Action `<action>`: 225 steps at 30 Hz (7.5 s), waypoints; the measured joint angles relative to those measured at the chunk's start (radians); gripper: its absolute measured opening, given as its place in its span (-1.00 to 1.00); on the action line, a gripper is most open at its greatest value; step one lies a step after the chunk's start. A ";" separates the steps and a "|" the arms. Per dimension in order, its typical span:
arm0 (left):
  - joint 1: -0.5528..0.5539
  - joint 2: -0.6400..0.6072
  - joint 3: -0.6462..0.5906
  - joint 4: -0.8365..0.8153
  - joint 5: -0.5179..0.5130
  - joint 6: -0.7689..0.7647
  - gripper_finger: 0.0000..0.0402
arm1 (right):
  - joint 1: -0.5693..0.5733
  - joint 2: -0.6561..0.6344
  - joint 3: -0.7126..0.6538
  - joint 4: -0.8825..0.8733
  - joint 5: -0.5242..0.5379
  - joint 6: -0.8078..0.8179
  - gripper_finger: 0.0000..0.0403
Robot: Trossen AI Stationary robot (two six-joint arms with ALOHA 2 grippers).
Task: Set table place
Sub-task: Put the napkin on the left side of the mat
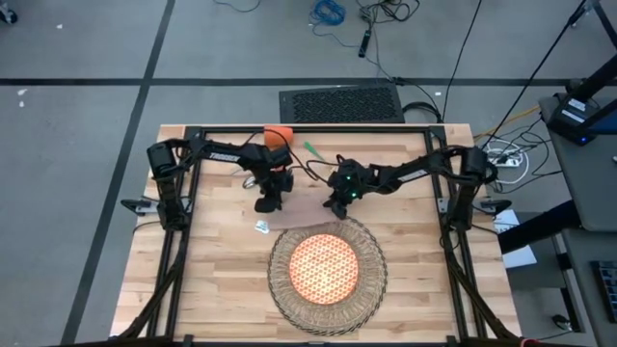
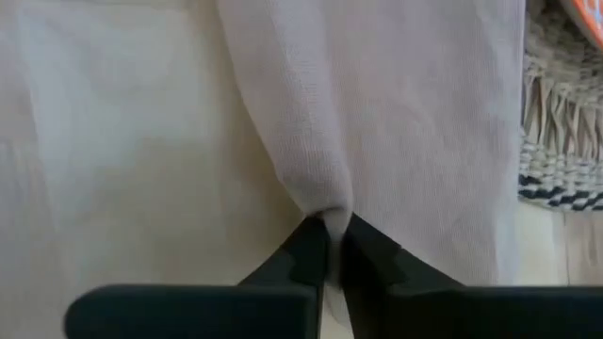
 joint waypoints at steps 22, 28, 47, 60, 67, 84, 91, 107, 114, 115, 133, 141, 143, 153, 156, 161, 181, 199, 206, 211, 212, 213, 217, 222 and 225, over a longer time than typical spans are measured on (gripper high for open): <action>-0.163 -0.313 0.018 -0.051 -0.175 -0.221 -1.00 | 0.002 -0.147 0.214 -0.359 0.041 -0.310 -1.00; -0.276 -0.383 0.010 -0.053 -0.346 -0.406 -1.00 | -0.029 -0.147 0.270 -0.385 0.032 -0.376 -1.00; -0.664 -0.496 -0.212 0.243 -0.858 -0.980 -1.00 | 0.012 -0.146 0.346 -0.379 -0.063 -0.432 -1.00; -0.907 -0.595 -0.314 0.323 -1.209 -1.164 -1.00 | 0.058 0.056 0.601 -0.512 -0.059 -0.395 -1.00; -1.080 -0.573 -0.314 0.304 -1.350 -1.385 -1.00 | 0.072 0.196 0.821 -0.631 -0.063 -0.427 -1.00; -1.407 -0.413 -0.314 0.229 -1.527 -2.027 -1.00 | 0.174 0.471 1.107 -0.750 -0.116 -0.462 -1.00; -1.489 -0.377 -0.314 0.210 -1.556 -2.212 -1.00 | 0.184 0.529 1.181 -0.747 -0.122 -0.467 -1.00; -1.577 -0.261 -0.272 0.215 -1.551 -2.511 -1.00 | 0.185 0.739 1.467 -0.781 -0.246 -0.481 -1.00; -1.586 -0.249 -0.267 0.211 -1.506 -2.573 -1.00 | 0.184 0.768 1.493 -0.756 -0.290 -0.494 -1.00; -1.586 -0.249 -0.266 0.204 -1.496 -2.588 -1.00 | 0.184 0.770 1.493 -0.754 -0.291 -0.497 -1.00; -1.560 -0.249 -0.265 0.100 -1.409 -2.667 -0.64 | 0.181 0.772 1.493 -0.752 -0.284 -0.515 -0.73; -1.556 -0.249 -0.265 0.047 -1.257 -2.703 -0.10 | 0.181 0.772 1.493 -0.755 -0.292 -0.526 -0.74; -1.556 -0.249 -0.265 0.025 -1.220 -2.710 -0.07 | 0.182 0.772 1.493 -0.761 -0.292 -0.533 -0.75; -1.559 -0.250 -0.075 -0.412 -1.087 -2.715 -0.06 | 0.180 0.772 1.493 -0.792 -0.295 -0.553 -0.75; -1.566 -0.250 -0.031 -0.503 -1.072 -2.715 -0.06 | 0.175 0.772 1.493 -0.792 -0.298 -0.552 -0.75; -1.567 -0.243 -0.029 -0.484 -1.084 -2.711 -0.06 | 0.175 0.772 1.493 -0.751 -0.298 -0.533 -0.68; -1.555 -0.129 -0.031 -0.391 -1.108 -2.681 -0.06 | 0.140 0.800 1.492 -0.648 -0.164 -0.418 0.34; -1.553 -0.095 -0.031 -0.343 -1.090 -2.631 -0.06 | 0.210 0.793 1.492 -0.737 -0.189 -0.441 0.22; -1.553 -0.097 -0.031 -0.410 -1.104 -2.628 -0.06 | 0.273 0.789 1.492 -0.778 -0.110 -0.508 -0.08; -1.553 -0.102 -0.031 -0.424 -1.104 -2.595 -0.06 | 0.262 0.778 1.493 -0.787 -0.081 -0.515 -0.27; -1.550 -0.102 -0.031 -0.410 -1.106 -2.574 -0.06 | 0.259 0.776 1.493 -0.795 -0.081 -0.515 -0.30; -1.549 -0.102 -0.031 -0.391 -1.110 -2.553 -0.06 | 0.256 0.775 1.493 -0.799 -0.081 -0.515 -0.33; -1.532 -0.102 -0.031 -0.305 -1.166 -2.468 -0.06 | 0.251 0.774 1.493 -0.835 -0.081 -0.515 -0.47; -1.502 -0.102 -0.031 -0.269 -1.130 -2.374 -0.08 | 0.252 0.774 1.493 -0.905 -0.082 -0.544 -0.70; -1.491 -0.102 -0.034 -0.269 -1.111 -2.364 -0.19 | 0.252 0.774 1.493 -0.922 -0.082 -0.549 -0.89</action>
